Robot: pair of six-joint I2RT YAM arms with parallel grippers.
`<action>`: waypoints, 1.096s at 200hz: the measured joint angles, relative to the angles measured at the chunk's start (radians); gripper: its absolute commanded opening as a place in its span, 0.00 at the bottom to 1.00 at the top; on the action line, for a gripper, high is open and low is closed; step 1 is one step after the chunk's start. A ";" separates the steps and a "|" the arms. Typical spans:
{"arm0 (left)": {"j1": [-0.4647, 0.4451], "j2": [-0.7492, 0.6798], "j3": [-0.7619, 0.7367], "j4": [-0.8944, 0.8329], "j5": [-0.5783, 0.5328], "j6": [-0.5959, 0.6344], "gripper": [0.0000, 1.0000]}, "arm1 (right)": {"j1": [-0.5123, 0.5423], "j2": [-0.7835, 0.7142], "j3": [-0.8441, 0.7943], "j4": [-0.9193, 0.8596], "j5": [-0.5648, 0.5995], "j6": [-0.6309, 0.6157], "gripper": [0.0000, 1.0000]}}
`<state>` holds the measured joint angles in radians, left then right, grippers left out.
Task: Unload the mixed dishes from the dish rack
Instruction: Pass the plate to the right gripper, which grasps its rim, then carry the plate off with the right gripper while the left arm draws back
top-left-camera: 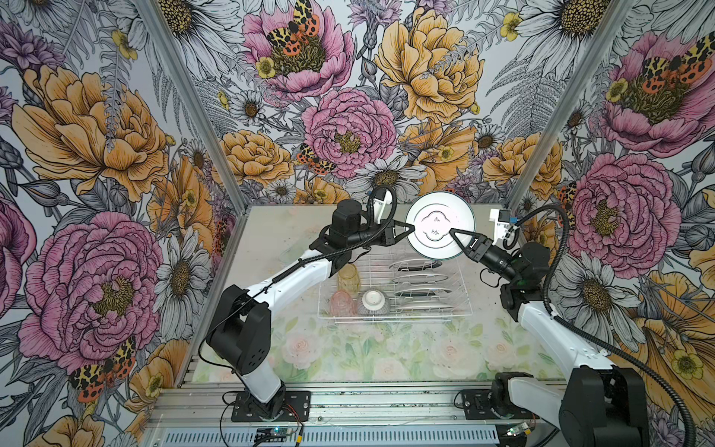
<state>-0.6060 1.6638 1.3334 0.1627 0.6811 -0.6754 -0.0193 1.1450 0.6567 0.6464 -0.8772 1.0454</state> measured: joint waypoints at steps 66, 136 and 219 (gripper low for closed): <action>-0.006 0.000 0.003 -0.005 0.001 0.040 0.41 | -0.050 -0.014 0.000 -0.042 0.001 0.020 0.00; -0.032 -0.184 -0.054 -0.319 -0.200 0.280 0.42 | -0.405 -0.047 0.121 -0.439 0.125 -0.159 0.00; 0.092 -0.393 -0.184 -0.533 -0.416 0.397 0.44 | -0.480 0.217 0.112 -0.763 0.278 -0.420 0.00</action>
<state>-0.5144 1.2709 1.1496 -0.3706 0.2653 -0.2787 -0.4988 1.3624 0.7685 -0.1169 -0.5991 0.6250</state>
